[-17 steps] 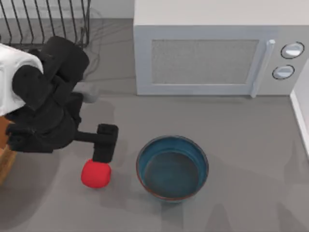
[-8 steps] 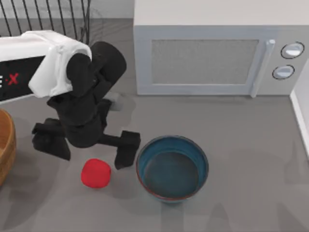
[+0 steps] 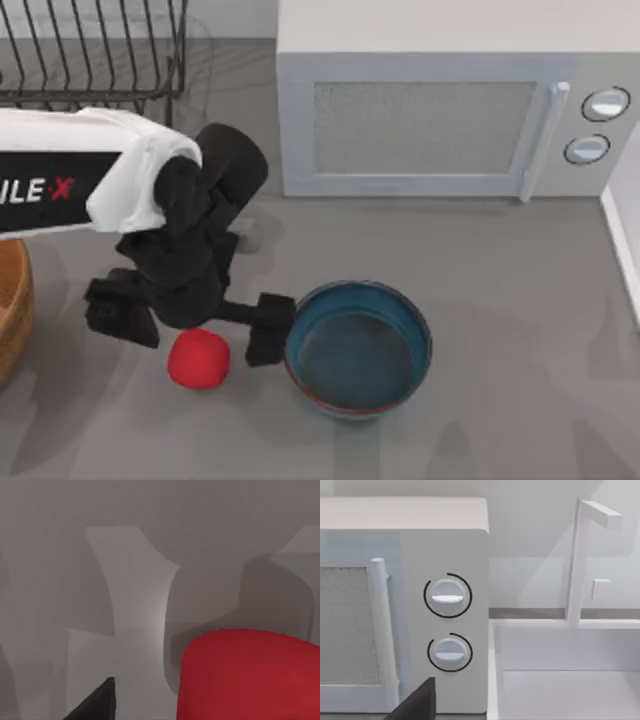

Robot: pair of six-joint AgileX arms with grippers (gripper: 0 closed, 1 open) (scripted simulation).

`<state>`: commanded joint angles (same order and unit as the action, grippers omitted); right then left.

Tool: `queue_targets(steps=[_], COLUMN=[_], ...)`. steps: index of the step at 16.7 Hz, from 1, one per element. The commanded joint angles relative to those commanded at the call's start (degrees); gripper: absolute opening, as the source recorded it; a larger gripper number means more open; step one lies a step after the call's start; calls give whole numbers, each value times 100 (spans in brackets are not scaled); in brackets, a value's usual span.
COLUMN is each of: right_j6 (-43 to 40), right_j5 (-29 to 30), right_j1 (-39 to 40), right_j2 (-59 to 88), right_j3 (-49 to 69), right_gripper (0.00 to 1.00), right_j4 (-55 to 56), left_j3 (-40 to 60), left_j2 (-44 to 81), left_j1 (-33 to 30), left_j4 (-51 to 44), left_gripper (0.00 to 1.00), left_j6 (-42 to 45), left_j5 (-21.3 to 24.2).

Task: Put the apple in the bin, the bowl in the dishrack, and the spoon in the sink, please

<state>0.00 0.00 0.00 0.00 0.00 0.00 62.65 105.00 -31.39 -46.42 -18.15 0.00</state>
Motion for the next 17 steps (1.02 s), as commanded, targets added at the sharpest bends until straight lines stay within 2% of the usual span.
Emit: queue_targets(steps=[3, 7, 17], right_j6=[0, 0, 0], right_j5=[0, 0, 0], right_j1=[0, 0, 0], right_j2=[0, 0, 0], right_j3=[0, 0, 0], right_gripper=[100, 100, 100], right_j4=[0, 0, 0], left_j3=[-293, -335, -335], left_j2=[275, 323, 323], left_j1=[-4, -7, -7], left_j4=[533, 597, 597], left_gripper=[100, 100, 25], left_j6=[1, 0, 0], left_j5=[1, 1, 1])
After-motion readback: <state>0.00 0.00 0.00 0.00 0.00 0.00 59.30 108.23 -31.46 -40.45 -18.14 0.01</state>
